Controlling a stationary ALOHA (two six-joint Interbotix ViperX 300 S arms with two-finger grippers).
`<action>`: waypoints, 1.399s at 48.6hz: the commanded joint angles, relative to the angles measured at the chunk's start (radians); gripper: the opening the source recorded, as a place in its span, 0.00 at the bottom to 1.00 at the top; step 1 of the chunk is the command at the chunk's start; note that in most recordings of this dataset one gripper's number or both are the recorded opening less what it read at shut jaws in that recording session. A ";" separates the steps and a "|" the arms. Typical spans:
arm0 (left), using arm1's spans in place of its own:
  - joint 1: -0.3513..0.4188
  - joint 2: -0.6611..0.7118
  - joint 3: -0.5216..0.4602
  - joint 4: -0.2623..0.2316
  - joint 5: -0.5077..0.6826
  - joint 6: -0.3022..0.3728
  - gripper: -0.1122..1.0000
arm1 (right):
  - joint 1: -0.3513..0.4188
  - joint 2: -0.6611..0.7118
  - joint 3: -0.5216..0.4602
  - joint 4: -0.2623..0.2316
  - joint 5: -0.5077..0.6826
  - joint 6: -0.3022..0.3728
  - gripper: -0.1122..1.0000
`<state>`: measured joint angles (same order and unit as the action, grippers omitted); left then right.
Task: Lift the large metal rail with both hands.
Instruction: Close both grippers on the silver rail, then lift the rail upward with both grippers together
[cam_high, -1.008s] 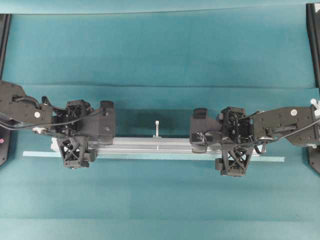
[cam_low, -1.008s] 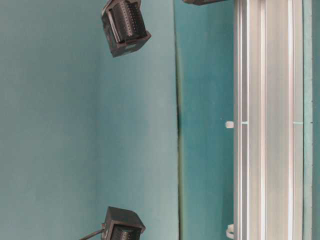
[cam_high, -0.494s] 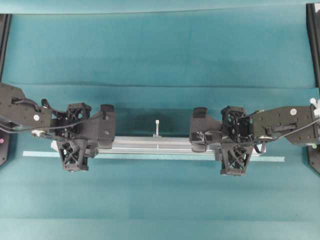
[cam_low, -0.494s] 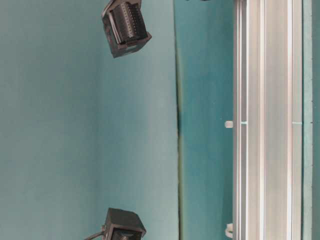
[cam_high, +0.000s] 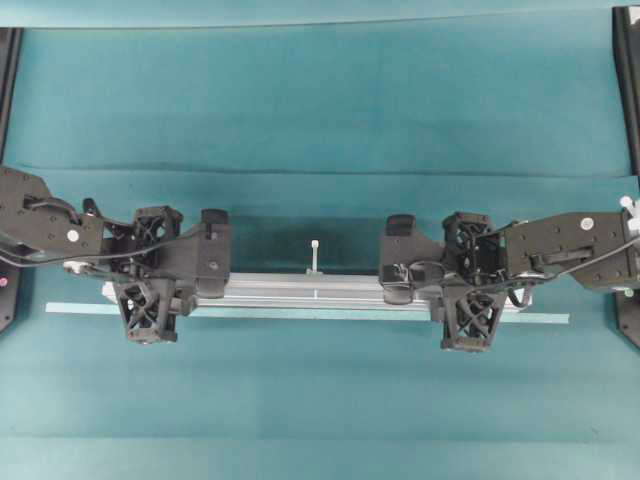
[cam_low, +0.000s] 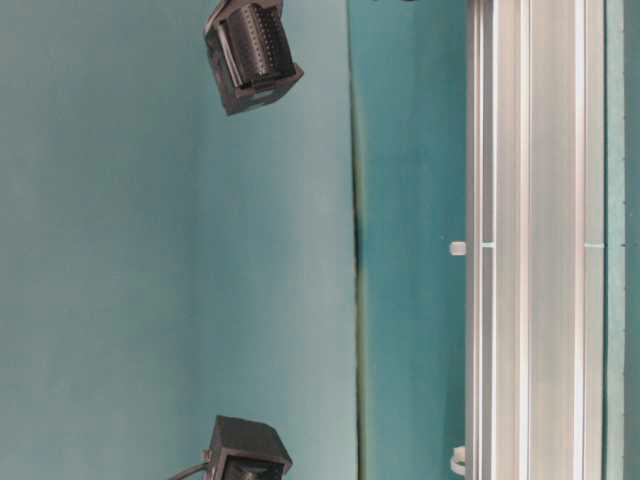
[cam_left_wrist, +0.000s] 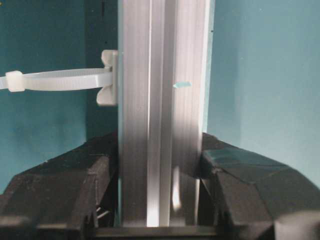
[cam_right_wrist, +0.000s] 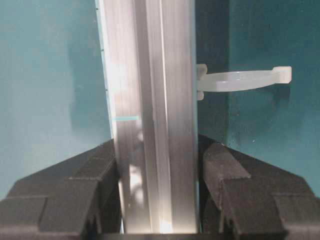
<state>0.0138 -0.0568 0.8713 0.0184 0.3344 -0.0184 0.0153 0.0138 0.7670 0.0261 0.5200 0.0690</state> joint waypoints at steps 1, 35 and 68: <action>0.002 -0.008 -0.018 0.003 -0.017 -0.014 0.43 | 0.002 0.009 -0.005 0.003 0.000 -0.003 0.45; -0.015 -0.259 -0.123 0.003 0.232 -0.072 0.43 | -0.003 -0.155 -0.195 0.029 0.328 0.008 0.45; -0.015 -0.359 -0.313 0.003 0.486 -0.074 0.43 | -0.005 -0.247 -0.422 0.031 0.643 0.084 0.45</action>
<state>-0.0046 -0.3896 0.6274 0.0184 0.8207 -0.0828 0.0138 -0.2148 0.4050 0.0522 1.1612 0.1304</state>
